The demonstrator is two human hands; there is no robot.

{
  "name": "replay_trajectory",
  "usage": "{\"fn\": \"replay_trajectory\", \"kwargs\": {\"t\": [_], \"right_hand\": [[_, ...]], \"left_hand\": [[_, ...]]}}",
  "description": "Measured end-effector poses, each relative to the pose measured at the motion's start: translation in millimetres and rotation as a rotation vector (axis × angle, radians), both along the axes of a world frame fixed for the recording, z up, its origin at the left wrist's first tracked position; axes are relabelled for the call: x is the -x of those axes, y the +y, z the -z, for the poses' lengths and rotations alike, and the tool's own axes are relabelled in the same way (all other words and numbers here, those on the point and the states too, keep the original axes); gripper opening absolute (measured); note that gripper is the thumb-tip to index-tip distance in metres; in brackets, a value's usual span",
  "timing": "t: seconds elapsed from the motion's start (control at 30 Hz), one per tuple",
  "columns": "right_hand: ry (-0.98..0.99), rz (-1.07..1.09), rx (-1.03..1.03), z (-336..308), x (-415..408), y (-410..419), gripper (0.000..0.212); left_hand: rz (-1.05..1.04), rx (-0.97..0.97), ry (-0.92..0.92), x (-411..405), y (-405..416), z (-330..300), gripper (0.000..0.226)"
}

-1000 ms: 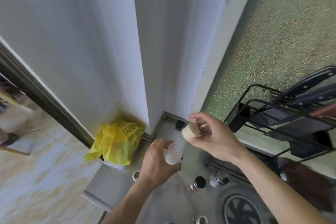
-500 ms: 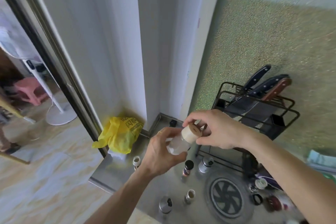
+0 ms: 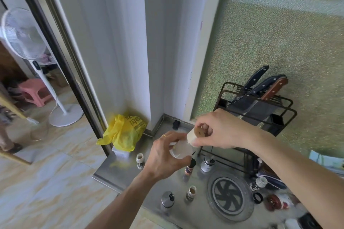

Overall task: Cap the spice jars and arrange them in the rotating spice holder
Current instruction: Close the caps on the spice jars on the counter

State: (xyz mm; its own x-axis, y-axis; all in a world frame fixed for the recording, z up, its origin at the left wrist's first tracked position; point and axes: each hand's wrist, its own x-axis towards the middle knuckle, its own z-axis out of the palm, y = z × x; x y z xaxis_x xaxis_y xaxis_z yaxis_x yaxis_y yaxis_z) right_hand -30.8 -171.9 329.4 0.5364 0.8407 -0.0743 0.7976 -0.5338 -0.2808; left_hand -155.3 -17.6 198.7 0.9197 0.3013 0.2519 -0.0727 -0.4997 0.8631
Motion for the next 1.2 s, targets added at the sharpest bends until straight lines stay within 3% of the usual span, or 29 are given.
{"fn": "replay_trajectory", "kwargs": {"t": [0.07, 0.2, 0.27, 0.37, 0.47, 0.57, 0.67, 0.77, 0.83, 0.93, 1.0, 1.07, 1.13, 1.2], "right_hand": [[-0.075, 0.015, 0.011, 1, 2, -1, 0.052], [0.122, -0.045, 0.020, -3, 0, -6, 0.050], [0.082, -0.019, 0.018, -2, 2, -5, 0.038], [-0.061, 0.023, 0.040, -1, 3, -3, 0.052], [0.082, -0.016, 0.071, -4, 0, -5, 0.055], [0.021, 0.009, 0.092, -5, -2, -2, 0.038], [-0.041, 0.035, 0.128, -4, -2, 1, 0.055], [0.098, -0.038, 0.127, -5, -4, -2, 0.052], [0.021, -0.018, 0.135, -2, -5, 0, 0.037], [-0.048, 0.008, 0.164, 1, -7, 1, 0.059], [0.032, -0.019, 0.140, 3, -9, -1, 0.056], [-0.012, -0.010, 0.128, 6, -12, -2, 0.039], [-0.111, 0.029, 0.147, 8, -14, 1, 0.060], [-0.016, 0.028, 0.143, 10, -15, 0, 0.059]], "left_hand": [[0.003, -0.005, 0.000, 1, -1, 1, 0.056], [-0.007, -0.008, -0.002, 3, -1, 1, 0.058], [-0.009, -0.015, 0.003, 3, -1, 1, 0.057], [-0.004, -0.011, 0.007, 2, -2, 3, 0.057], [-0.002, -0.005, -0.003, -1, -2, 3, 0.057], [0.000, -0.013, -0.005, -3, -1, 4, 0.057], [0.005, -0.007, -0.005, -5, 1, 6, 0.057], [0.003, -0.005, -0.007, -8, 3, 6, 0.056], [0.007, -0.009, -0.002, -9, 4, 7, 0.058], [0.015, -0.007, 0.005, -10, 4, 9, 0.058], [0.013, -0.008, 0.003, -12, 5, 9, 0.057], [0.010, -0.016, 0.007, -13, 6, 10, 0.058], [0.013, -0.026, 0.014, -14, 6, 11, 0.058], [0.017, -0.025, 0.017, -15, 6, 14, 0.057]]}}
